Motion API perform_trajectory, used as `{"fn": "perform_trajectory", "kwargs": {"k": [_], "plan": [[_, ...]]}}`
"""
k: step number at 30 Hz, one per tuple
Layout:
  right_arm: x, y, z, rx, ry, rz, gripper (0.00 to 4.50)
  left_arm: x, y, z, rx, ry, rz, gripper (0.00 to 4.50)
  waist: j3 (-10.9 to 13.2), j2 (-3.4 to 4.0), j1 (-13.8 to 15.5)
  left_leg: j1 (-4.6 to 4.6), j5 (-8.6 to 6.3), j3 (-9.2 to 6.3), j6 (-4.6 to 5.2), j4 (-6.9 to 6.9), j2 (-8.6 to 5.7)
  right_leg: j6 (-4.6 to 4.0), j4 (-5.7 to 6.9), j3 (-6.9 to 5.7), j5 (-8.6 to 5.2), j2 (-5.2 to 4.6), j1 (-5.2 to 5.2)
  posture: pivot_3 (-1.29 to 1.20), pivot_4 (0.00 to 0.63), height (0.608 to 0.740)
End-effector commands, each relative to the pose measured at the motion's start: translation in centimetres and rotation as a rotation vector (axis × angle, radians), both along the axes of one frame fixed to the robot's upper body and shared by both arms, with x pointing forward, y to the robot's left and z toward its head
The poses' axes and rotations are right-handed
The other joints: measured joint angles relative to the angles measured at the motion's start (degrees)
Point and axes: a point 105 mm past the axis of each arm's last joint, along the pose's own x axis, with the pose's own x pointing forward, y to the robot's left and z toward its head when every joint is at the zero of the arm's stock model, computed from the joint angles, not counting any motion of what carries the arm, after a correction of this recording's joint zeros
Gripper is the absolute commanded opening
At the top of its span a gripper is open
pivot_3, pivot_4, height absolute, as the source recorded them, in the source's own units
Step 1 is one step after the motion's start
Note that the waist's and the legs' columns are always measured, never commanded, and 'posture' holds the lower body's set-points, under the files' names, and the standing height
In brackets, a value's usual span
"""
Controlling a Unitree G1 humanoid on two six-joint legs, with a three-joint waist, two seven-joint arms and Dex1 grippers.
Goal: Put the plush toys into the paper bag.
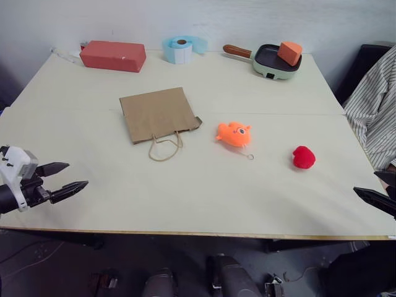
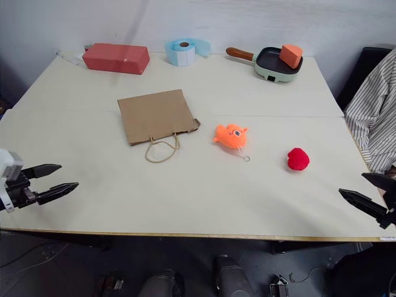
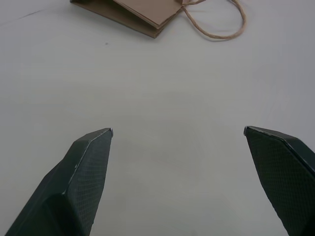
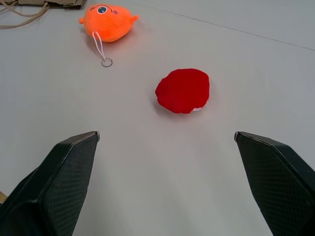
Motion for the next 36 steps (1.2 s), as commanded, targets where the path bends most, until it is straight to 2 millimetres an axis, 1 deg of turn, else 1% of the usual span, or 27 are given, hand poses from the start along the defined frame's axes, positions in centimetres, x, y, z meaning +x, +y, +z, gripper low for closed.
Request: {"fn": "perform_trajectory", "kwargs": {"k": [1,3,5,6,9,11,14,16,18,20,22,24,26,30,36], "plan": [[0.2,0.6,1.6,-0.042,-0.037,0.022,4.50,0.9,-1.1,1.3,0.032,-0.058,-0.056,4.48,0.0,0.00,0.1,0.00,0.00,0.00,0.00,0.01,0.00,0.00,0.00,-0.01,0.00,0.00,0.00,0.00,0.150,0.740],[0.2,1.4,2.1,-0.044,-0.054,0.043,4.50,1.2,-1.8,1.5,0.048,-0.059,-0.098,4.48,0.0,0.00,0.1,-0.01,0.03,0.00,-0.05,0.02,-0.01,0.00,0.00,0.00,0.00,0.00,0.00,0.00,0.150,0.740],[0.2,4.3,3.0,-0.023,-0.079,0.132,4.50,2.2,-3.8,2.2,0.078,-0.067,-0.206,4.48,0.0,0.01,0.1,-0.02,0.08,0.00,-0.16,0.02,-0.01,0.00,0.00,0.00,0.00,0.01,-0.01,0.00,0.150,0.740],[0.2,5.3,3.2,-0.016,-0.083,0.164,4.50,2.5,-4.5,2.6,0.090,-0.072,-0.241,4.48,0.0,0.00,0.1,-0.04,0.17,-0.01,-0.30,0.02,-0.01,0.00,0.02,-0.01,0.00,0.01,-0.02,0.00,0.150,0.740],[0.1,9.5,3.7,-0.004,-0.098,0.298,4.50,4.6,-7.3,3.4,0.150,-0.090,-0.387,4.48,0.0,-0.04,0.4,-0.06,0.23,-0.11,-0.42,0.10,-0.01,0.01,0.09,-0.10,0.01,0.03,0.02,0.00,0.150,0.740],[0.2,12.5,3.8,-0.001,-0.116,0.391,4.50,6.3,-9.4,3.5,0.214,-0.101,-0.487,4.48,0.0,-0.06,0.6,-0.13,0.24,-0.15,-0.43,0.16,-0.02,0.03,0.08,-0.13,0.02,0.06,0.00,0.00,0.150,0.740],[0.5,15.6,3.8,-0.017,-0.149,0.479,4.50,8.7,-11.8,3.1,0.293,-0.097,-0.583,4.48,0.0,-0.03,1.0,-0.19,0.25,-0.12,-0.41,0.21,-0.09,0.05,0.10,-0.09,0.03,0.06,-0.05,0.00,0.150,0.740],[0.7,16.9,3.7,-0.025,-0.167,0.513,4.50,10.4,-13.0,2.9,0.328,-0.096,-0.601,4.48,0.0,-0.05,1.1,-0.26,0.25,-0.09,-0.40,0.25,-0.10,0.05,0.11,-0.08,0.03,0.08,-0.15,0.00,0.150,0.740],[0.6,17.8,3.5,-0.022,-0.174,0.541,4.50,12.2,-14.0,2.7,0.375,-0.118,-0.591,4.48,0.0,-0.09,1.5,-0.34,0.25,-0.11,-0.40,0.31,-0.09,0.05,0.13,-0.11,0.02,0.09,-0.21,0.00,0.150,0.740],[0.6,18.2,3.5,-0.018,-0.179,0.550,4.50,13.2,-14.7,2.6,0.397,-0.127,-0.585,4.48,0.0,-0.10,1.6,-0.68,0.25,-0.09,-0.38,0.45,-0.09,0.05,0.22,-0.10,0.03,0.08,-0.53,0.00,0.150,0.740],[0.9,18.5,3.4,-0.010,-0.194,0.536,4.50,14.1,-15.7,2.0,0.418,-0.129,-0.598,4.48,0.0,-0.10,1.4,-1.30,0.23,-0.13,-0.34,1.01,-0.03,0.06,0.73,-0.15,0.03,0.08,-1.07,0.00,0.150,0.740],[1.0,18.9,3.0,-0.007,-0.196,0.525,4.50,14.7,-16.7,1.7,0.415,-0.140,-0.612,4.07,0.0,-0.11,1.4,-1.36,0.21,-0.13,-0.31,1.12,-0.03,0.07,0.80,-0.15,0.04,0.05,-1.14,0.00,0.150,0.740],[0.9,19.1,2.6,-0.011,-0.190,0.518,4.50,14.9,-17.2,1.4,0.404,-0.131,-0.619,3.58,0.0,-0.11,1.3,-1.34,0.21,-0.11,-0.31,1.16,-0.03,0.07,0.86,-0.14,0.04,0.04,-1.14,0.00,0.150,0.740],[0.6,19.3,1.8,-0.011,-0.180,0.498,4.50,15.5,-17.9,1.0,0.377,-0.119,-0.599,2.31,0.0,-0.12,1.3,-1.31,0.22,-0.11,-0.33,1.17,-0.02,0.07,1.01,-0.13,0.04,0.05,-1.15,0.00,0.150,0.740],[0.6,18.9,1.4,-0.023,-0.179,0.466,4.50,15.5,-18.1,1.2,0.339,-0.105,-0.600,0.38,0.0,-0.12,1.4,-1.29,0.23,-0.10,-0.33,1.20,-0.03,0.06,1.05,-0.13,0.04,0.04,-1.14,0.00,0.150,0.740]]}}
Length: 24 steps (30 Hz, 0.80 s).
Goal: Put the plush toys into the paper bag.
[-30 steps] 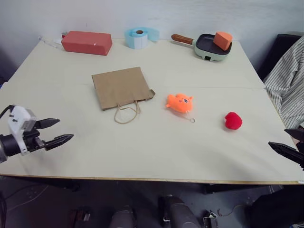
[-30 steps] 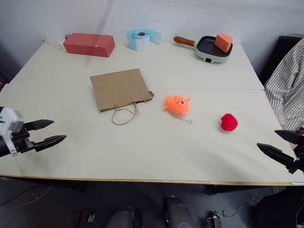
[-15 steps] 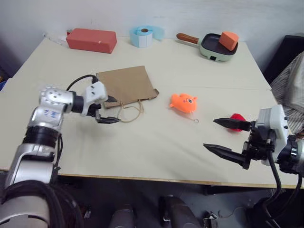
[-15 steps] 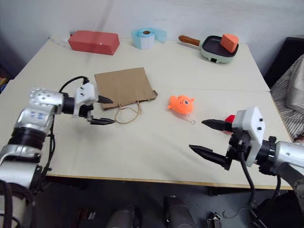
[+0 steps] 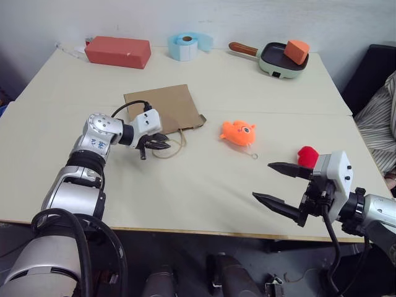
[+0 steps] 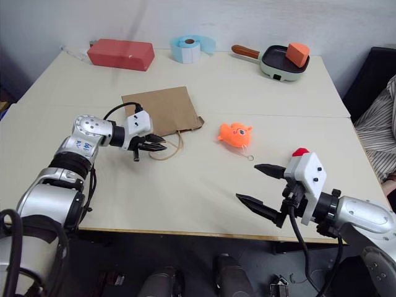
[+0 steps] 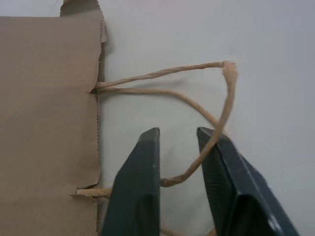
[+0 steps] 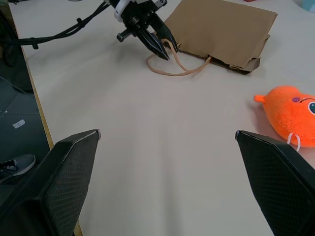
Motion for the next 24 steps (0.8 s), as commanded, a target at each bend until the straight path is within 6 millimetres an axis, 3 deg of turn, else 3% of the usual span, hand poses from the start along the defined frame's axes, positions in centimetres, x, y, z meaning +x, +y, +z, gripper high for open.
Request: {"fn": "perform_trajectory", "kwargs": {"k": [1,10,17,20,24], "plan": [[-0.4,0.1,0.7,-0.017,-0.055,-0.001,4.50,0.2,-0.2,1.6,-0.037,-0.021,-0.003,0.08,0.0,0.00,0.0,0.00,0.00,0.00,0.00,0.00,0.00,0.00,0.00,-0.01,0.00,0.00,0.00,0.00,0.150,0.740],[-0.5,0.3,0.8,-0.007,-0.061,0.006,4.50,-1.0,-0.4,5.3,-0.266,0.127,-0.021,0.03,0.0,0.00,0.0,0.00,0.00,0.00,0.00,0.03,0.00,0.00,0.05,-0.01,0.00,0.00,0.01,0.00,0.150,0.740],[0.6,2.1,1.0,0.071,-0.067,0.040,4.50,-5.2,-2.4,9.2,-0.515,0.306,0.007,0.03,0.0,0.03,-0.4,0.07,0.02,-0.03,-0.05,0.04,0.04,-0.01,0.17,0.05,0.00,-0.01,0.01,0.00,0.150,0.740],[1.4,3.3,0.9,0.096,-0.068,0.070,3.91,-7.2,-3.7,9.7,-0.572,0.342,0.013,0.00,0.0,0.03,-0.2,0.07,0.04,-0.05,-0.07,0.09,0.05,-0.01,0.24,0.04,0.00,-0.01,0.01,0.00,0.150,0.740],[3.0,5.8,0.8,0.123,-0.077,0.132,2.56,-8.9,-5.0,9.6,-0.628,0.369,0.036,0.00,0.0,0.03,-0.4,0.06,0.03,-0.06,-0.06,0.24,0.05,-0.01,0.31,0.04,0.00,-0.01,0.03,0.00,0.150,0.740]]}}
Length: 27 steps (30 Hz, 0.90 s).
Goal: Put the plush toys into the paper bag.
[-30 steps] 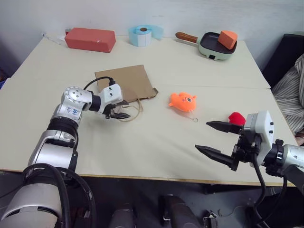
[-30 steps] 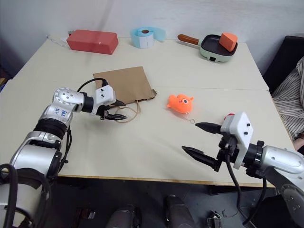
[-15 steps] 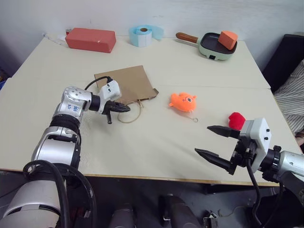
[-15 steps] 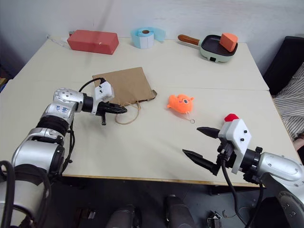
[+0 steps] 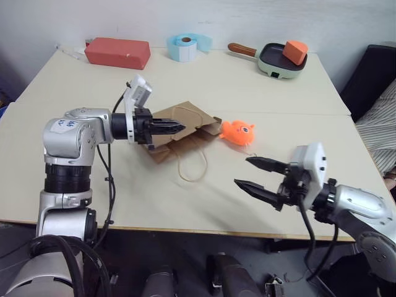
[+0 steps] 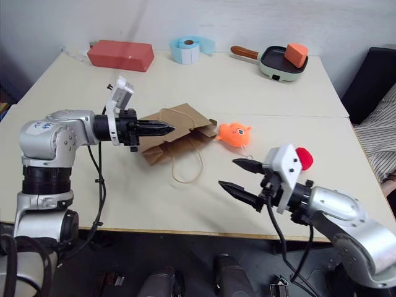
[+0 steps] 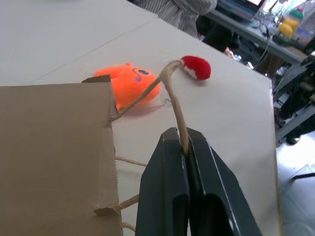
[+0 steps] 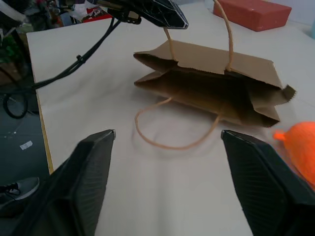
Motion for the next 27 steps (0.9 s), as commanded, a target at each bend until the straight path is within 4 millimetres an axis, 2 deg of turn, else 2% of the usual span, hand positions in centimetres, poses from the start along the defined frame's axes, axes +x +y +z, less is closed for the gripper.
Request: {"fn": "perform_trajectory", "kwargs": {"k": [1,7,10,14,17,22,27], "plan": [[1.4,2.3,0.4,0.028,-0.035,0.045,2.19,-1.5,-0.8,1.5,-0.063,-0.024,0.019,0.00,0.0,0.00,-0.1,0.00,0.00,0.00,0.00,0.05,0.00,0.00,0.02,-0.01,0.00,0.00,0.00,0.00,0.150,0.740],[5.5,7.1,-0.5,0.062,-0.004,0.093,0.04,-2.9,-1.6,2.0,-0.153,-0.001,0.045,0.00,0.0,0.00,-1.0,-0.01,0.01,-0.01,-0.03,0.26,0.00,-0.01,0.27,-0.02,0.00,0.02,-0.02,0.00,0.150,0.740],[7.4,8.4,-2.0,0.047,0.018,0.092,0.04,-3.5,-1.7,2.9,-0.214,0.002,0.051,0.00,0.0,-0.01,-1.2,-0.02,0.01,-0.02,-0.03,0.29,0.00,-0.01,0.26,-0.04,0.00,0.01,-0.02,0.00,0.150,0.740],[9.8,9.4,-2.8,0.065,0.064,0.068,0.04,-4.5,-1.6,3.3,-0.245,0.006,0.027,0.00,0.0,0.00,-1.6,-0.04,0.01,-0.06,-0.04,0.30,0.00,-0.01,0.26,-0.06,0.00,0.01,-0.03,0.00,0.150,0.740],[10.8,10.2,-4.4,-0.012,0.091,0.077,0.04,-4.7,-0.7,3.5,-0.273,0.010,0.047,0.00,0.0,0.00,-2.1,0.00,0.03,-0.05,-0.09,0.32,0.00,-0.01,0.33,-0.06,0.00,0.01,-0.03,0.00,0.150,0.740],[10.3,11.4,-7.3,-0.229,0.078,0.186,0.04,-4.4,1.6,5.4,-0.365,-0.007,0.108,0.00,0.0,0.00,-2.9,-0.01,0.04,-0.12,-0.13,0.31,0.00,-0.01,0.32,-0.11,0.00,0.01,-0.01,0.00,0.150,0.740],[8.9,11.3,-9.5,-0.398,0.041,0.309,0.04,-4.7,2.8,7.9,-0.435,-0.047,0.102,0.00,0.0,0.00,-3.0,0.00,0.07,-0.17,-0.20,0.32,0.01,-0.01,0.33,-0.16,0.00,0.01,0.01,0.00,0.150,0.740]]}}
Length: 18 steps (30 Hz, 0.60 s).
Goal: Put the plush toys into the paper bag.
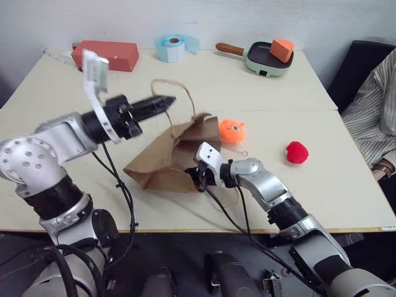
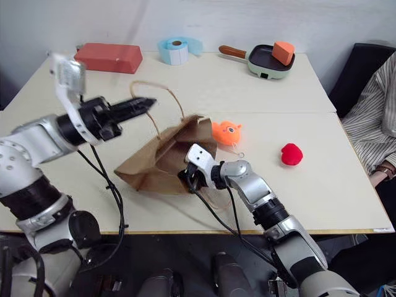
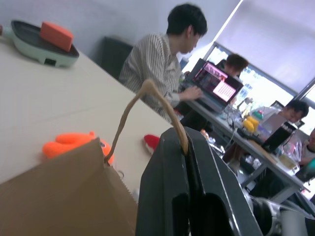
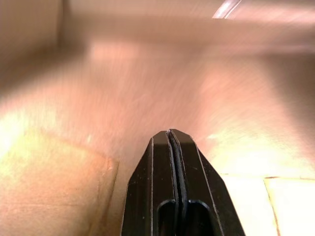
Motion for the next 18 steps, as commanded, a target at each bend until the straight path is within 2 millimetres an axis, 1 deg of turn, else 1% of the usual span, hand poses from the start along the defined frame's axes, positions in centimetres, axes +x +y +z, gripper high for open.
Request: {"fn": "perform_trajectory", "kwargs": {"k": [1,2,4,7,9,13,16,18], "plan": [[-0.9,0.0,-0.5,-0.085,-0.058,0.101,0.04,-0.9,0.4,1.8,-0.033,-0.066,-0.023,0.00,0.0,0.00,0.1,0.01,-0.01,-0.01,-0.01,-0.01,0.00,0.00,-0.01,-0.01,0.00,0.00,0.02,0.00,0.150,0.740],[-1.0,0.0,-0.6,-0.099,-0.077,0.122,0.04,-1.1,0.3,1.9,-0.030,-0.072,-0.033,0.00,0.0,0.00,0.1,0.02,-0.01,-0.03,-0.02,-0.01,0.00,0.00,-0.01,-0.03,0.00,-0.01,0.04,0.00,0.150,0.740],[-1.1,0.3,-0.3,-0.112,-0.121,0.166,0.04,-1.7,-0.2,1.4,-0.004,-0.078,-0.067,0.00,0.0,0.00,0.0,0.02,-0.01,-0.08,-0.04,0.00,0.00,0.00,-0.02,-0.07,0.00,-0.01,0.05,0.00,0.150,0.740],[-1.0,0.9,0.4,-0.139,-0.162,0.233,0.04,-2.5,-1.4,-0.3,0.075,-0.075,-0.105,0.00,0.0,0.00,-0.2,0.04,-0.01,-0.08,-0.06,0.00,0.00,0.00,0.00,-0.06,0.00,-0.01,0.05,0.00,0.150,0.740],[-1.1,1.3,0.8,-0.180,-0.201,0.310,0.04,-2.9,-2.1,-1.5,0.108,-0.067,-0.125,0.00,0.0,0.00,-0.4,0.05,0.00,-0.09,-0.09,0.01,0.00,0.00,0.01,-0.06,0.00,0.00,0.05,0.00,0.150,0.740],[-0.8,2.2,1.7,-0.251,-0.241,0.420,0.04,-3.1,-3.0,-2.8,0.135,-0.051,-0.128,0.00,0.0,0.00,-0.6,0.03,0.01,-0.15,-0.09,0.06,0.00,0.00,0.00,-0.11,0.00,0.00,0.06,0.00,0.150,0.740],[-0.1,2.7,1.8,-0.277,-0.238,0.423,0.04,-3.1,-3.2,-3.0,0.130,-0.051,-0.128,0.00,0.0,0.00,-0.9,0.04,0.01,-0.15,-0.09,0.07,0.00,0.00,0.01,-0.11,0.00,0.00,0.07,0.00,0.150,0.740],[0.6,3.1,1.5,-0.235,-0.151,0.359,0.04,-3.2,-3.2,-2.9,0.118,-0.053,-0.128,0.00,0.0,0.00,-1.0,0.03,0.01,-0.17,-0.10,0.08,0.00,-0.01,0.03,-0.11,0.00,-0.01,0.07,0.00,0.150,0.740]]}}
